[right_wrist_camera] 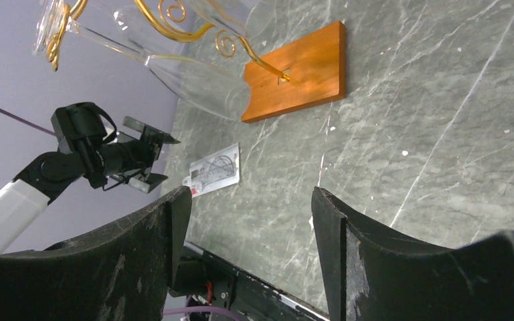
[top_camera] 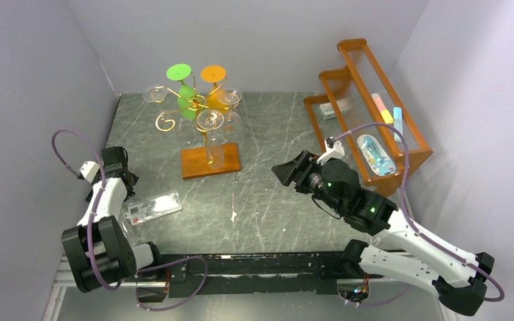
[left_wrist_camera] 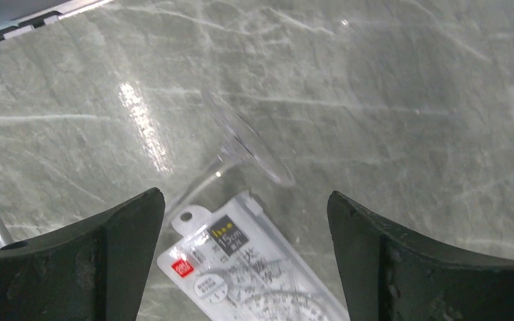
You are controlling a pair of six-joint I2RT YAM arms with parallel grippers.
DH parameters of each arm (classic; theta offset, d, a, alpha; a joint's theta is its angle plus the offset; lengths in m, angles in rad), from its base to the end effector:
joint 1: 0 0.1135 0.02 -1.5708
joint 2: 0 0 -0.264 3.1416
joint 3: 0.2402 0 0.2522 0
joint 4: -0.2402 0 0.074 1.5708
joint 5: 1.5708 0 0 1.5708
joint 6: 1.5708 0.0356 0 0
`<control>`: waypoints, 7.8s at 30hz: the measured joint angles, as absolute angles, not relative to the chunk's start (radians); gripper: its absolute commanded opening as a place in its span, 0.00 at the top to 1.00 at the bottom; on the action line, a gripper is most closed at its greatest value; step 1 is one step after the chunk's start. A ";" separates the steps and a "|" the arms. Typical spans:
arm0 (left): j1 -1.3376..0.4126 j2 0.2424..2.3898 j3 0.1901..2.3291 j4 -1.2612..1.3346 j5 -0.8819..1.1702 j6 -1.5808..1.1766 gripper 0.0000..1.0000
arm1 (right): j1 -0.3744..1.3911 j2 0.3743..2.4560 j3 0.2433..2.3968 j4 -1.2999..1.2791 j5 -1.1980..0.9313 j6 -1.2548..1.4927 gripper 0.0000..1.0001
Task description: Place the wine glass upside down on the wine glass rack
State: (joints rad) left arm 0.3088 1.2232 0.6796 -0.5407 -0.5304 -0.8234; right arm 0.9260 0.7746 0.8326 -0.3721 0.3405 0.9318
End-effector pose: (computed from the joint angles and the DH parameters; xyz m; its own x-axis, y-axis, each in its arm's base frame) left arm 0.2038 0.0839 0.1938 -0.2149 -0.7326 -0.6458 -0.9490 0.3127 -0.0390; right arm 0.1145 0.1325 0.3390 -0.5622 0.5113 -0.6500 -0.1864 0.6875 0.7019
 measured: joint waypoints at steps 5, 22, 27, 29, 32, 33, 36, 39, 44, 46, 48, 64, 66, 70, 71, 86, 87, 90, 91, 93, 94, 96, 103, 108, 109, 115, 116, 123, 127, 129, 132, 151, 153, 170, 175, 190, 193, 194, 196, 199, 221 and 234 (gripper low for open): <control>0.390 1.288 0.672 -0.488 -0.502 -0.823 0.18 | 0.926 0.797 0.856 -0.376 0.340 0.924 0.30; 0.416 1.304 0.627 -0.342 -0.399 -0.764 0.52 | 0.926 0.798 0.860 -0.371 0.352 0.884 0.30; 0.416 1.299 0.627 -0.319 -0.340 -0.743 0.32 | 0.926 0.791 0.860 -0.371 0.353 0.881 0.30; 0.414 1.298 0.626 -0.331 -0.323 -0.738 0.22 | 0.926 0.786 0.859 -0.370 0.352 0.881 0.30; 0.404 1.297 0.620 -0.365 -0.324 -0.732 0.17 | 0.926 0.778 0.856 -0.370 0.351 0.882 0.30; 0.400 1.296 0.619 -0.371 -0.324 -0.730 0.17 | 0.926 0.777 0.856 -0.369 0.350 0.882 0.30; 0.385 1.285 0.611 -0.379 -0.323 -0.723 0.20 | 0.926 0.776 0.856 -0.367 0.344 0.882 0.31; 0.350 1.266 0.591 -0.379 -0.321 -0.714 0.28 | 0.926 0.774 0.849 -0.364 0.334 0.885 0.31; 0.306 1.238 0.555 -0.379 -0.320 -0.700 0.44 | 0.926 0.759 0.822 -0.365 0.324 0.897 0.31; 0.301 1.234 0.543 -0.379 -0.321 -0.701 0.52 | 0.926 0.754 0.816 -0.365 0.321 0.902 0.31; 0.301 1.232 0.534 -0.379 -0.321 -0.701 0.62 | 0.926 0.751 0.815 -0.364 0.318 0.907 0.32; 0.288 1.127 0.529 -0.396 -0.181 -0.703 0.95 | 0.926 0.748 0.734 -0.293 0.275 0.893 0.32; 0.287 1.095 0.533 -0.409 -0.135 -0.703 0.95 | 0.926 0.758 0.718 -0.262 0.252 0.871 0.32; 0.285 1.028 0.573 -0.445 -0.046 -0.709 0.95 | 0.931 0.776 0.671 -0.182 0.208 0.831 0.31; 0.285 1.008 0.589 -0.453 -0.019 -0.714 0.95 | 0.935 0.780 0.661 -0.167 0.200 0.824 0.31; 0.284 0.714 0.658 -0.529 0.260 -0.902 0.95 | 1.177 0.983 0.718 0.089 0.173 0.775 0.31; 0.284 0.691 0.662 -0.529 0.270 -0.928 0.95 | 1.190 1.001 0.726 0.115 0.171 0.783 0.34; 0.284 0.621 0.665 -0.531 0.295 -1.014 0.95 | 1.232 1.068 0.752 0.191 0.167 0.812 0.37; 0.284 0.613 0.665 -0.532 0.298 -1.027 0.95 | 1.246 1.094 0.761 0.218 0.169 0.824 0.37; 0.284 0.577 0.665 -0.541 0.305 -1.074 0.95 | 1.279 1.143 0.778 0.266 0.180 0.842 0.38; 0.284 0.563 0.665 -0.548 0.308 -1.093 0.95 | 1.297 1.169 0.789 0.287 0.187 0.851 0.38; 0.284 0.540 0.667 -0.576 0.310 -1.120 0.95 | 1.326 1.218 0.814 0.317 0.202 0.875 0.38; 0.276 0.508 0.732 -0.657 0.308 -1.141 0.95 | 1.358 1.330 0.887 0.368 0.230 0.986 0.46; 0.255 0.490 0.773 -0.688 0.292 -1.140 0.95 | 1.369 1.390 0.923 0.385 0.238 1.053 0.54; 0.251 0.488 0.779 -0.693 0.288 -1.140 0.95 | 1.371 1.397 0.925 0.393 0.240 1.063 0.54; 0.233 0.469 0.822 -0.733 0.249 -1.137 0.95 | 1.373 1.422 0.930 0.436 0.250 1.106 0.63; 0.230 0.464 0.826 -0.736 0.247 -1.137 0.95 | 1.374 1.423 0.930 0.446 0.253 1.113 0.65; 0.224 0.429 0.838 -0.733 0.240 -1.179 0.90 | 1.382 1.420 0.923 0.521 0.260 1.126 0.93; 0.216 0.420 0.883 -0.739 0.237 -1.196 0.30 | 1.387 1.401 0.904 0.590 0.258 1.118 1.00; 0.201 0.416 0.931 -0.760 0.239 -1.180 0.19 | 1.385 1.390 0.900 0.619 0.258 1.110 1.00; 0.186 0.415 1.048 -0.786 0.204 -1.135 0.11 | 1.382 1.359 0.888 0.652 0.259 1.098 1.00; 0.155 0.405 0.996 -0.175 0.528 -0.894 0.06 | 1.382 1.223 0.827 1.031 0.223 0.910 1.00; 0.155 0.405 0.965 -0.063 0.591 -0.926 0.05 | 1.382 1.223 0.823 1.067 0.208 0.900 1.00; 0.155 0.378 0.895 0.426 0.749 -1.174 0.24 | 1.374 1.291 0.807 1.260 0.114 0.913 1.00; 0.155 0.390 0.895 0.467 0.747 -1.278 0.40 | 1.374 1.343 0.807 1.327 0.032 0.927 1.00; 0.154 0.398 0.922 0.581 0.739 -1.388 0.64 | 1.375 1.357 0.807 1.409 -0.022 0.946 1.00; 0.154 0.397 0.908 0.633 0.735 -1.412 0.76 | 1.375 1.362 0.807 1.436 -0.014 0.966 1.00; 0.154 0.397 0.900 0.655 0.730 -1.420 0.82 | 1.375 1.366 0.807 1.448 -0.012 0.974 1.00; 0.154 0.398 0.884 0.688 0.720 -1.437 0.94 | 1.375 1.373 0.807 1.460 -0.008 0.984 1.00; 0.154 0.400 0.877 0.707 0.710 -1.446 0.95 | 1.375 1.377 0.807 1.465 -0.002 0.991 1.00; 0.130 0.404 1.159 0.004 0.631 -0.866 0.95 | 1.374 1.250 0.749 1.090 0.260 1.013 0.28; 0.125 0.495 1.117 -0.401 0.540 -0.335 0.95 | 1.374 1.019 0.735 0.587 0.579 1.006 0.31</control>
State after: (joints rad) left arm 0.1246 0.4946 1.1172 -0.4007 0.5400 -0.3351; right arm 1.3735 1.0187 0.7349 0.5873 0.5793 1.0058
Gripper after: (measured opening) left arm 0.144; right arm 0.699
